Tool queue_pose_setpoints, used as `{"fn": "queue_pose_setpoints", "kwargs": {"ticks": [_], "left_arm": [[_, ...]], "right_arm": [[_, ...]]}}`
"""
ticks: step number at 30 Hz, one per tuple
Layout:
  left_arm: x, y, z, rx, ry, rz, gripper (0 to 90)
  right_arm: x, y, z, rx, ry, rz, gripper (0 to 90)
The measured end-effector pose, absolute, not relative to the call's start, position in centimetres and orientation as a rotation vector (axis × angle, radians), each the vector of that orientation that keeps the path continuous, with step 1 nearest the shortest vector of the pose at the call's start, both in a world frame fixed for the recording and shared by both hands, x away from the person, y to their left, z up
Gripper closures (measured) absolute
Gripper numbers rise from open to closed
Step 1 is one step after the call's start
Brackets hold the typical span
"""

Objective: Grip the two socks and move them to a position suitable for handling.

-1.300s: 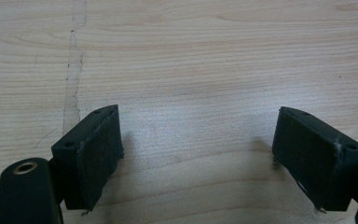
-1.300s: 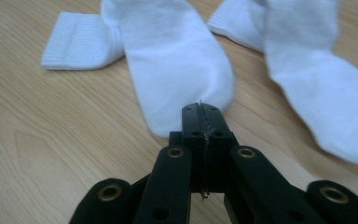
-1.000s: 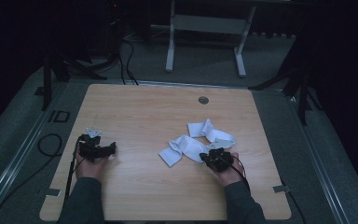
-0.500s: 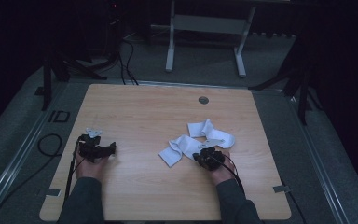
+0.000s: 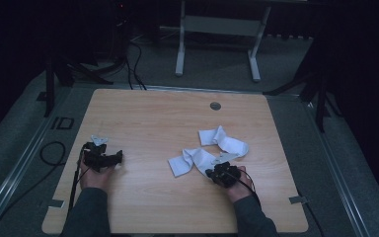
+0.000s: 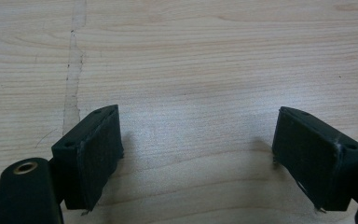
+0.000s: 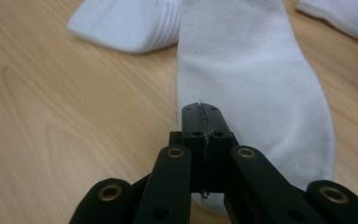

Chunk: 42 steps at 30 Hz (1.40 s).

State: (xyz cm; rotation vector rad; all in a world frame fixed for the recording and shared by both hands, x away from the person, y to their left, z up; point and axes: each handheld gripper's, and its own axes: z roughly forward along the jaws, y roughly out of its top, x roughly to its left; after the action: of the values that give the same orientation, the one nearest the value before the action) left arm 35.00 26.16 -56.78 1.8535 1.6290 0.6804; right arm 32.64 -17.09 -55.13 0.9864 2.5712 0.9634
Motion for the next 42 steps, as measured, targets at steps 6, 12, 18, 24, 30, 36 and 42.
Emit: {"fn": "queue_pose_setpoints", "kwargs": {"ticks": [6,12,18,24,30,36,42], "left_arm": [[35.0,26.2,-56.8,1.853,1.629,0.68,15.9],[35.0,26.2,-56.8,1.855,1.629,0.68,15.9],[35.0,26.2,-56.8,1.855,1.628,0.68,16.0],[35.0,26.2,-56.8,1.855,1.628,0.68,16.0],[35.0,26.2,-56.8,1.855,1.628,0.68,16.0],[35.0,26.2,-56.8,1.855,1.628,0.68,15.9],[35.0,26.2,-56.8,1.855,1.628,0.68,15.9]], "right_arm": [[31.7,-19.0,-54.9,0.975,2.581,0.918,89.6],[31.3,-21.6,-54.7,1.022,2.555,0.875,89.0],[31.9,-23.0,-54.2,1.078,2.488,0.808,88.4],[32.4,-20.2,-53.0,1.005,2.479,0.876,88.5],[33.6,-17.0,-52.1,0.946,2.481,0.931,88.6],[35.2,-14.9,-51.9,0.935,2.492,0.968,88.7],[35.7,-14.2,-53.3,0.928,2.572,0.924,88.5]]}}
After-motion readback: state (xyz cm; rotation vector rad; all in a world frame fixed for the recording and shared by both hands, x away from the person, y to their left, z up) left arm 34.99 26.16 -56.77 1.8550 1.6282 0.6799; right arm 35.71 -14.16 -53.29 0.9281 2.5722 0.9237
